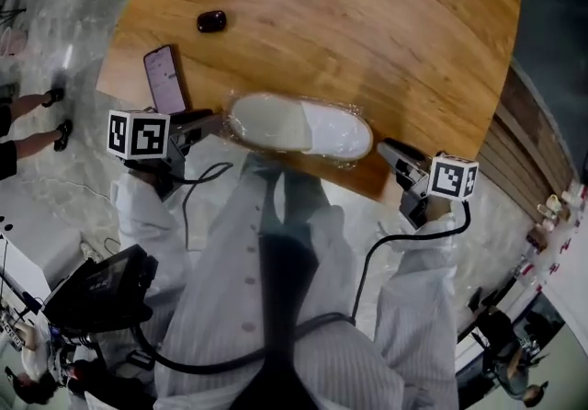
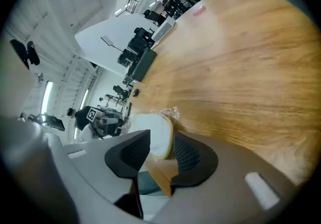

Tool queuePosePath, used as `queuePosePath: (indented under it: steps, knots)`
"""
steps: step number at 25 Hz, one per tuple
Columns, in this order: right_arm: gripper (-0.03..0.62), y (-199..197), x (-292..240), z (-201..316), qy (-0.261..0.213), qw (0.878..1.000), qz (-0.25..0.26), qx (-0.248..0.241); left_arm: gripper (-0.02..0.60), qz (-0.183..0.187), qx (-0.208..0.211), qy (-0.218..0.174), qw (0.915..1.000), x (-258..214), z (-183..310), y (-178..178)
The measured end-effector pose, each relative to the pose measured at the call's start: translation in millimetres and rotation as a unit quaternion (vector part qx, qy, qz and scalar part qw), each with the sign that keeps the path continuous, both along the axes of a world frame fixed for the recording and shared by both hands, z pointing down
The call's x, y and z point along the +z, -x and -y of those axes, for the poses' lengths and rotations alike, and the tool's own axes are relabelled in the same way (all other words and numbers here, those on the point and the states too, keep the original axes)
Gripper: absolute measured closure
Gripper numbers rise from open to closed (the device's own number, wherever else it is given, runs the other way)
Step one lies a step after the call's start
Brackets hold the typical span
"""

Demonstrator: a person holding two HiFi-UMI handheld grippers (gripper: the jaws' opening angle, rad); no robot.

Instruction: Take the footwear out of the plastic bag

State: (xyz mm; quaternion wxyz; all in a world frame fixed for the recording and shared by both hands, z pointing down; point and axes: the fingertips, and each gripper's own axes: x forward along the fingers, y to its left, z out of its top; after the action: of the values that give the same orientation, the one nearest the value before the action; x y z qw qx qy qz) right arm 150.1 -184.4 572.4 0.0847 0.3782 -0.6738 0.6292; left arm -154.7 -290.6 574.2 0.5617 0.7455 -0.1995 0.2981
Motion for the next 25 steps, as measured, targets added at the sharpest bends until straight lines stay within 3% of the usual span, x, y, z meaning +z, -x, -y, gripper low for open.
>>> queuePosePath:
  steps: [5, 8, 13, 22, 25]
  knots:
    - [0.433, -7.6, 18.1, -18.8, 0.068, 0.997, -0.014, -0.027, 0.463, 0.022, 0.059, 0.048, 0.9969, 15.2, -15.6, -9.2]
    - [0.43, -5.0, 21.4, -22.9, 0.086, 0.995, -0.004, -0.044, 0.465, 0.039, 0.087, 0.058, 0.9937, 21.1, -25.0, -13.1]
    - [0.43, 3.1, 20.4, -21.6, 0.098, 0.993, 0.029, -0.063, 0.471, 0.029, 0.109, 0.079, 0.9904, 23.0, -34.0, -26.6]
    - [0.43, 9.9, 1.1, -18.6, 0.072, 0.987, 0.123, -0.075, 0.503, 0.026, 0.134, 0.099, 0.9856, 27.5, -45.2, -35.4]
    - [0.433, 22.2, -19.3, -19.7, 0.042, 0.977, 0.186, -0.098, 0.508, 0.025, 0.135, 0.097, 0.9858, 25.7, -44.1, -31.2]
